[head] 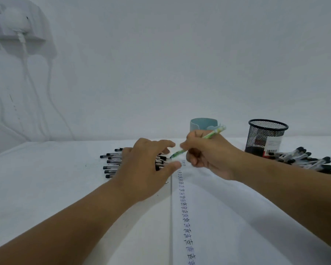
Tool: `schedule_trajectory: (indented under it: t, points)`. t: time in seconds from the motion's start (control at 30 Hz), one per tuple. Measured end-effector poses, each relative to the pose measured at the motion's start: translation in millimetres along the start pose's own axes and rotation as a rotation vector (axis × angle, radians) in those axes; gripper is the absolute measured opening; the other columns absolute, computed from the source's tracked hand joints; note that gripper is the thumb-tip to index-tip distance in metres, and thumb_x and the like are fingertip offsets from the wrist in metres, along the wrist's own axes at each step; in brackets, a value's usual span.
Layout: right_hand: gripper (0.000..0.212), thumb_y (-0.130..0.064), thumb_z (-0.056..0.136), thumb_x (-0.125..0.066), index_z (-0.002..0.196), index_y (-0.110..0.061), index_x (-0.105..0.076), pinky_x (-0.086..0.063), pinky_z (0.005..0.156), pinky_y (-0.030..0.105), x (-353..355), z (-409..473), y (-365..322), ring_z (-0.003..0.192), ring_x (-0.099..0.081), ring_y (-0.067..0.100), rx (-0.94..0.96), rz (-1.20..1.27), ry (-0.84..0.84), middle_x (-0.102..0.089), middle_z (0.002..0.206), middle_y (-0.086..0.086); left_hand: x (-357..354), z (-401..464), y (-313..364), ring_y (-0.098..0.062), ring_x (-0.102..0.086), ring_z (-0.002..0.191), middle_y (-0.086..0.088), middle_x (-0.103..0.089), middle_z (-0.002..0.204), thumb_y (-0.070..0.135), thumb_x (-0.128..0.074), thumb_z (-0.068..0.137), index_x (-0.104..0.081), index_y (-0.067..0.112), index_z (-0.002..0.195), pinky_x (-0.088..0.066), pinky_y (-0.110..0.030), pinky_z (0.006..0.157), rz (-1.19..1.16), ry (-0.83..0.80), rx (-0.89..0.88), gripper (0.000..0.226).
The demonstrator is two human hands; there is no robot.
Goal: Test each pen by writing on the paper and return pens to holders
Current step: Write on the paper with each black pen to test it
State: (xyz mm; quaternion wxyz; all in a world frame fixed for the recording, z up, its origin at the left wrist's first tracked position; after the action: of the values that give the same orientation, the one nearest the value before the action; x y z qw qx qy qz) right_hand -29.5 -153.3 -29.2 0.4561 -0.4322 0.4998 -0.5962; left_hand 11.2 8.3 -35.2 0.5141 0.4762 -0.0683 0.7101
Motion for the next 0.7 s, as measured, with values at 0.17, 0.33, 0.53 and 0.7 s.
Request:
schedule_trajectory:
  t: [0.17, 0.33, 0.53, 0.7]
  points:
    - [0.017, -0.014, 0.097, -0.054, 0.092, -0.001, -0.065, -0.041, 0.042, 0.027, 20, 13, -1, 0.05, -0.057, 0.029, 0.035, -0.005, 0.078, -0.064, 0.072, 0.022, -14, -2, -14, 0.009, -0.028, 0.135, 0.036, -0.051, 0.128, 0.077, -0.029, 0.077, -0.057, 0.047, 0.125, -0.011, -0.04, 0.11, 0.234, -0.193, -0.062, 0.063]
    - [0.01, -0.005, 0.084, -0.072, 0.078, 0.0, -0.066, -0.036, 0.045, 0.023, 16, 15, 26, 0.047, -0.048, 0.02, 0.062, -0.246, 0.099, -0.063, 0.063, 0.01, -26, -4, -10, 0.01, -0.018, 0.141, 0.039, -0.044, 0.135, 0.08, -0.018, 0.075, -0.056, 0.054, 0.124, -0.002, -0.043, 0.114, 0.298, -0.326, -0.134, 0.068]
    - [0.006, -0.008, 0.079, -0.073, 0.074, -0.005, -0.072, -0.039, 0.048, 0.025, 18, 16, 32, 0.048, -0.049, 0.015, 0.082, -0.406, 0.069, -0.07, 0.065, 0.007, -27, -5, -9, 0.011, -0.015, 0.143, 0.041, -0.042, 0.138, 0.08, -0.014, 0.071, -0.056, 0.055, 0.127, -0.001, -0.044, 0.116, 0.31, -0.347, -0.127, 0.074]
    - [0.011, -0.014, 0.08, -0.071, 0.069, -0.011, -0.073, -0.053, 0.068, 0.032, 21, 18, 35, 0.06, -0.061, 0.005, 0.069, -0.523, 0.137, -0.073, 0.066, 0.002, -28, -5, -10, 0.008, -0.016, 0.144, 0.039, -0.042, 0.141, 0.081, -0.014, 0.072, -0.056, 0.055, 0.126, -0.002, -0.046, 0.117, 0.309, -0.355, -0.127, 0.074]
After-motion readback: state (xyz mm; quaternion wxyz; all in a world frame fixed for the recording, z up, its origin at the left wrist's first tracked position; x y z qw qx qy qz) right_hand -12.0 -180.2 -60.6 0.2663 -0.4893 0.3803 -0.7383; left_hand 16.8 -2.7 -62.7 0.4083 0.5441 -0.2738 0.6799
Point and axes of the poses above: each hand's wrist, its own z-axis towards the middle knuckle, its own x-axis out of the back of the hand, y = z × x, the point moved 6 cm from there along z, towards the middle knuckle
